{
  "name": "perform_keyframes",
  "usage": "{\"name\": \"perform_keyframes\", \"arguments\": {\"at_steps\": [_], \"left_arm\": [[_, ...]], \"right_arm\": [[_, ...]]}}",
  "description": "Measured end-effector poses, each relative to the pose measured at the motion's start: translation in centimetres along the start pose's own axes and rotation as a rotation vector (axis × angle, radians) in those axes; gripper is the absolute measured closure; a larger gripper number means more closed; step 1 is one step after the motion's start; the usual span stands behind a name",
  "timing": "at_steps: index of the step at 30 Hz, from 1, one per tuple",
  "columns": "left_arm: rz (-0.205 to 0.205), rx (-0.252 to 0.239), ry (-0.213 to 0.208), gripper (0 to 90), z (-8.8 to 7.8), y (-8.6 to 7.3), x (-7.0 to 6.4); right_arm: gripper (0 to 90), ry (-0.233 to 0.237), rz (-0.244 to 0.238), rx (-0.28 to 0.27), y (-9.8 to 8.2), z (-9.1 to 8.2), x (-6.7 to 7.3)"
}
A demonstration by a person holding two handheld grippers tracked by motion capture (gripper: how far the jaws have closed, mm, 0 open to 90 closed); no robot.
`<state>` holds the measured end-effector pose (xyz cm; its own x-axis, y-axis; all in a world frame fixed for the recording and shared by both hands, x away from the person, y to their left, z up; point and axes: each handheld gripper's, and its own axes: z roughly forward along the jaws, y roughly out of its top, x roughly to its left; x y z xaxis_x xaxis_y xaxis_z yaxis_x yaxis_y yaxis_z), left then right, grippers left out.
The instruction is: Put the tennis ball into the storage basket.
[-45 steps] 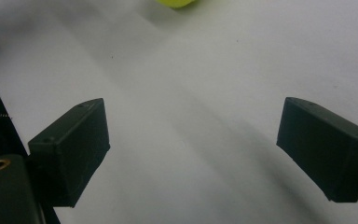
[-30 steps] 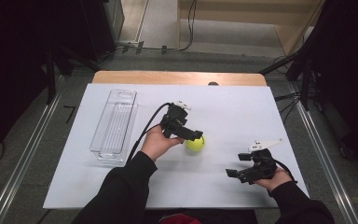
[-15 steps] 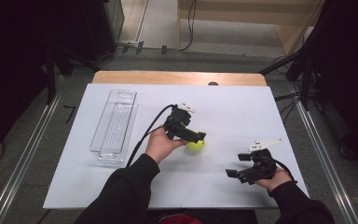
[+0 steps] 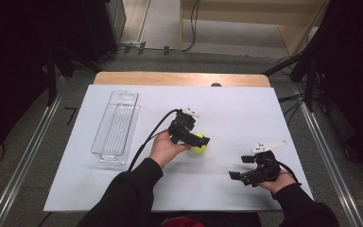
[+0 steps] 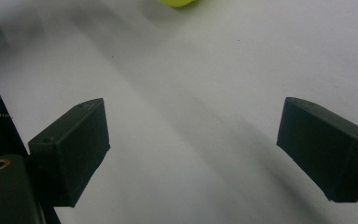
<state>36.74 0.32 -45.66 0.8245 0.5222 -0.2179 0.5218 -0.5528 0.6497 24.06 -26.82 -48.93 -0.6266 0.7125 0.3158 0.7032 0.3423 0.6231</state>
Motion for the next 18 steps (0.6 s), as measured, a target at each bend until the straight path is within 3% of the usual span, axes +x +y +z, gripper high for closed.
{"name": "perform_keyframes", "arguments": {"at_steps": [7, 18], "left_arm": [[-0.026, 0.0, -0.004, 15.1, 0.4, -0.4, 0.4], [-0.02, 0.027, 0.005, 15.1, 1.3, -1.1, 0.3]], "right_arm": [[7.3, 0.001, -0.002, 0.001, 0.0, 0.0, 0.0], [7.2, 0.002, -0.005, 0.002, 0.0, 0.0, 0.0]]}}
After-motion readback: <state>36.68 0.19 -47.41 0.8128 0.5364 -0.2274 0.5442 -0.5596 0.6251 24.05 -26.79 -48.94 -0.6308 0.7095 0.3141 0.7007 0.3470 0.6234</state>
